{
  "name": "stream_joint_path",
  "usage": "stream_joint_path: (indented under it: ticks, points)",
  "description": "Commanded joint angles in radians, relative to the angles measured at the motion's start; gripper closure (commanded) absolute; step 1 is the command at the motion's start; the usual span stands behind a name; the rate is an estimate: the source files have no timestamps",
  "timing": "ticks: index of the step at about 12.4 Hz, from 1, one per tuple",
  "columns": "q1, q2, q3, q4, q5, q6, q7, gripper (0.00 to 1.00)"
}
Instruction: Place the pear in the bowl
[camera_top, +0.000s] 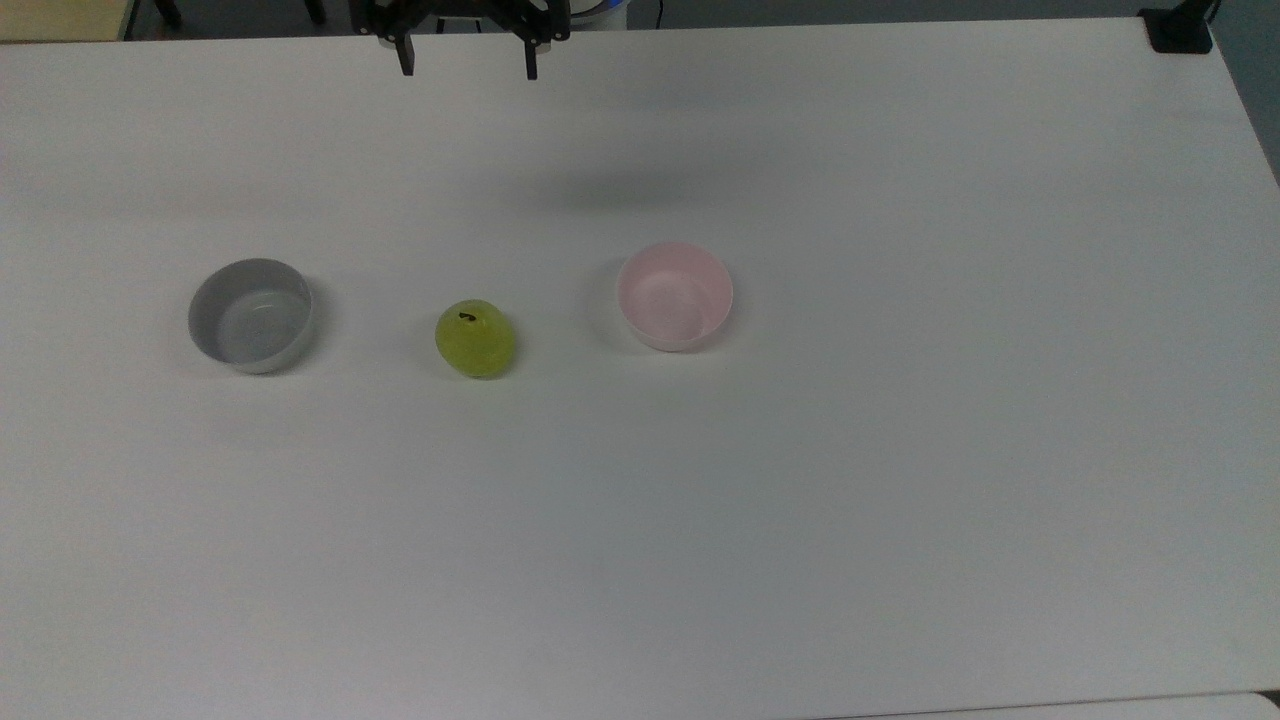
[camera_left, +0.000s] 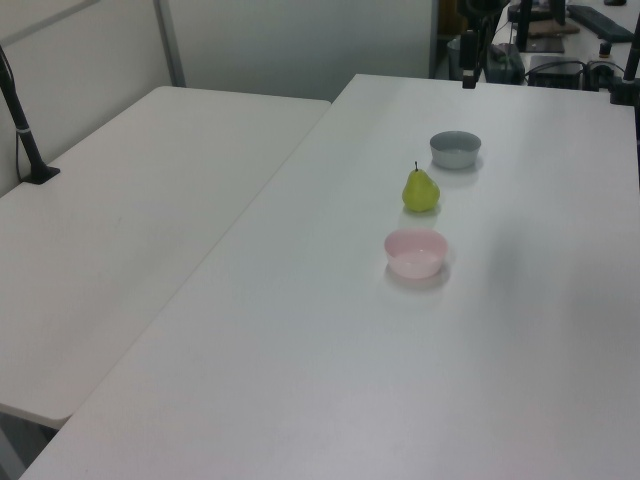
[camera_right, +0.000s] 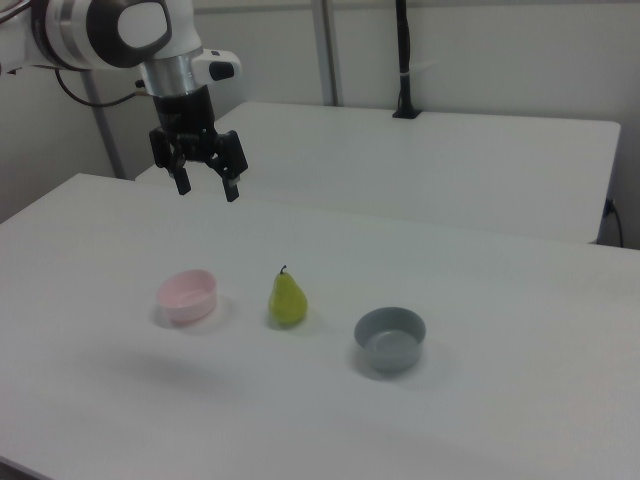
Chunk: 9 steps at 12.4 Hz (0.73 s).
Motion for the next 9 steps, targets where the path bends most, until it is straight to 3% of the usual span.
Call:
stream_joint_path:
  ticks: [1, 9]
  points:
    - [0.008, -0.012, -0.009, 0.001, -0.001, -0.023, -0.017, 0.0]
    - [-0.005, 0.009, -0.012, 0.001, -0.001, 0.033, -0.032, 0.0]
